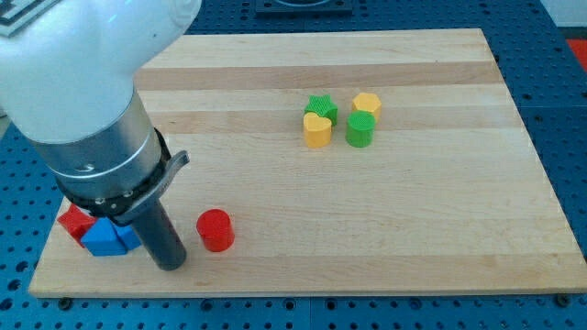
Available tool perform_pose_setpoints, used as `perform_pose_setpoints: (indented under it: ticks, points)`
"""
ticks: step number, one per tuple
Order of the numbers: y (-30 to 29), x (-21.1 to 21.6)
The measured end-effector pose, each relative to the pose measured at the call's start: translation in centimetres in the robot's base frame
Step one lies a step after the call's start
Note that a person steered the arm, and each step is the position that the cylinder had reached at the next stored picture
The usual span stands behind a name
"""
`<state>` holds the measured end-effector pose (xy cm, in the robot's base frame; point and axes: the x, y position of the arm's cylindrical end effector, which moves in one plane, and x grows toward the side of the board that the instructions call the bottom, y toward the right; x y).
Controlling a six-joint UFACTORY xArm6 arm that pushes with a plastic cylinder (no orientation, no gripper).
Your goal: Slide the red circle into the group of blocks
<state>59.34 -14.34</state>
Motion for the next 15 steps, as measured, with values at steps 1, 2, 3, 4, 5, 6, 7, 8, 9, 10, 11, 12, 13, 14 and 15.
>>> perform_pose_setpoints:
  ticks: [1,2,3,4,5,6,7,8,9,10,11,12,13,14,15]
  points:
    - [5.2,-3.2]
    - [11.0,-7.8]
    - [11.0,-6.4]
    - [7.0,-2.5]
    - [5.4,-4.1]
    - [5.4,-7.9]
    - [9.0,-10.6]
    - [12.9,-12.3]
    - [11.7,-10.5]
    - [10.6,-7.0]
    - [12.3,-9.4]
    - [13.3,-12.6]
    - [13.8,-12.6]
    - [13.1,-8.5]
    - [16.1,-9.0]
